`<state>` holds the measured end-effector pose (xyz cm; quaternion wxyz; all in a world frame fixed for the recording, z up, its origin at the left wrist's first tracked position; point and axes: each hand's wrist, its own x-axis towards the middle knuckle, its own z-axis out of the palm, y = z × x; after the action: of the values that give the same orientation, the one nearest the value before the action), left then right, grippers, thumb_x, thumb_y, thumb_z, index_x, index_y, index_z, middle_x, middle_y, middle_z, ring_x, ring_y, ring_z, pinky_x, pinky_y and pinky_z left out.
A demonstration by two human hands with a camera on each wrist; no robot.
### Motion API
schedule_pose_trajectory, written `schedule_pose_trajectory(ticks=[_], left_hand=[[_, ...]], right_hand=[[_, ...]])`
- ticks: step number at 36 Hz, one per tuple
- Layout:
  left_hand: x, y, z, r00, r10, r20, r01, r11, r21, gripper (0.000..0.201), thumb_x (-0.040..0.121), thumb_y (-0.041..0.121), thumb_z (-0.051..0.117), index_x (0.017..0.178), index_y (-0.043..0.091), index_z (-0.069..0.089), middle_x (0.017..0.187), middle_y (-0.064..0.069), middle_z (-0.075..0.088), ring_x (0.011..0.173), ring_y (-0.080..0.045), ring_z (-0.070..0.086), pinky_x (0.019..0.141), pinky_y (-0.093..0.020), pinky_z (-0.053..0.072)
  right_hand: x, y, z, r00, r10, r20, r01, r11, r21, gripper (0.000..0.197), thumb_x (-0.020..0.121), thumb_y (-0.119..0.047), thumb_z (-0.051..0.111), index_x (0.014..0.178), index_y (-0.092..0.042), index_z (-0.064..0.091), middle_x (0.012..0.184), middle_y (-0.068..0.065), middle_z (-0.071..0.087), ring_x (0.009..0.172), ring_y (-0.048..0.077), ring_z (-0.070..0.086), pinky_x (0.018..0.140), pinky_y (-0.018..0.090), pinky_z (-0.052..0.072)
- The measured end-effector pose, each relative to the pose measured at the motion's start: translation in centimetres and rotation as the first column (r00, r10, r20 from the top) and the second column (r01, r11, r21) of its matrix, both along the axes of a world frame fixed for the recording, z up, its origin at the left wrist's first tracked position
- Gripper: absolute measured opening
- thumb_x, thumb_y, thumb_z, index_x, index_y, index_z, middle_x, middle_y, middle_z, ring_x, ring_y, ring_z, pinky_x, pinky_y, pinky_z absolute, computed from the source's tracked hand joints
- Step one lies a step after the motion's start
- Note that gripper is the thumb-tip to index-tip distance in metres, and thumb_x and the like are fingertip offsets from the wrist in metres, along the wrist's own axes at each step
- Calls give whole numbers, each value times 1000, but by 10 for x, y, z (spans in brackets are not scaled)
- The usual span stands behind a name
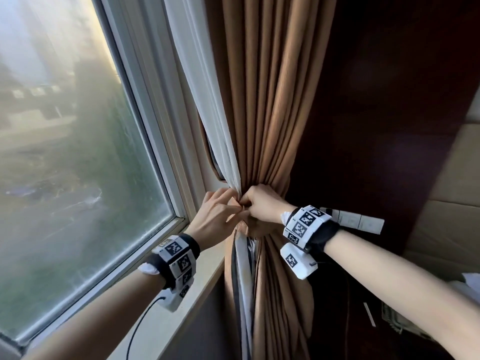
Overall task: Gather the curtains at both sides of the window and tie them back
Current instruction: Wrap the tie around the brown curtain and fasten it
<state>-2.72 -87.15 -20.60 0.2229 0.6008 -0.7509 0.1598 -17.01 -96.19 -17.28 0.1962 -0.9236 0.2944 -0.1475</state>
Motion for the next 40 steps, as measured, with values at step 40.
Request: schedule_pose_trajectory(ticks=[40], left_hand=[[-6, -2, 18, 943, 302, -141, -243, 913, 327, 12, 72, 9, 74, 78, 19, 74, 79, 2, 72, 78, -19, 66, 73, -34, 52]], right_hand=[[21, -15, -5, 990, -130, 62, 129, 992, 15, 12, 76, -11, 62, 77, -11, 74, 85, 13, 72, 91, 31, 67, 65, 19, 36]])
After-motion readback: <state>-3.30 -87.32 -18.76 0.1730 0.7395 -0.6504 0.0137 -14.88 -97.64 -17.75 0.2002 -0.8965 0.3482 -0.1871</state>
